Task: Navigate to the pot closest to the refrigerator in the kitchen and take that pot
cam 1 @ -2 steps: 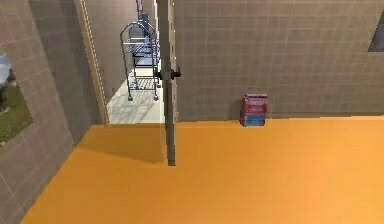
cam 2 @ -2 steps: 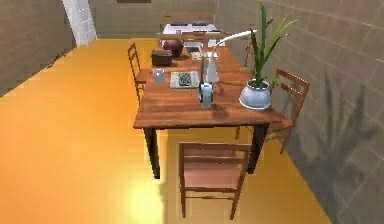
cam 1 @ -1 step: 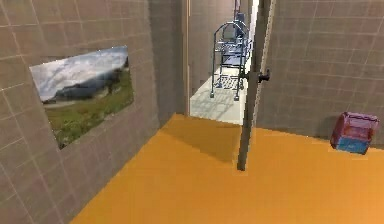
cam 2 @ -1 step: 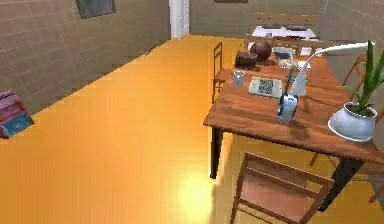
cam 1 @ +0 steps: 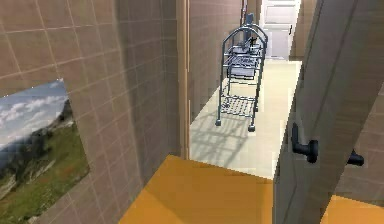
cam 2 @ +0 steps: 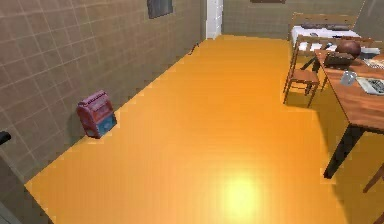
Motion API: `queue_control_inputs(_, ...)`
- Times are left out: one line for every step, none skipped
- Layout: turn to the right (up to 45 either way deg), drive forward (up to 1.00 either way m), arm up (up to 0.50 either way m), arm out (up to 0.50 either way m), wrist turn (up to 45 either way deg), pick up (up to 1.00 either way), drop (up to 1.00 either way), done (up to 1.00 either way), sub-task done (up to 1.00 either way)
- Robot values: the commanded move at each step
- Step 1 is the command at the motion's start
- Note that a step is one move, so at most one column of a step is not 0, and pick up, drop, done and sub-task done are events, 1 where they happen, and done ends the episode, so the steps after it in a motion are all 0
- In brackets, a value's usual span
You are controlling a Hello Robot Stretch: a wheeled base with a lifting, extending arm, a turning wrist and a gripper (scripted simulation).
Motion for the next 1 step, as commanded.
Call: queue_control_inputs(0.0,0.65,0.0,0.0,0.0,0.0,0.0,0.0,0.0)
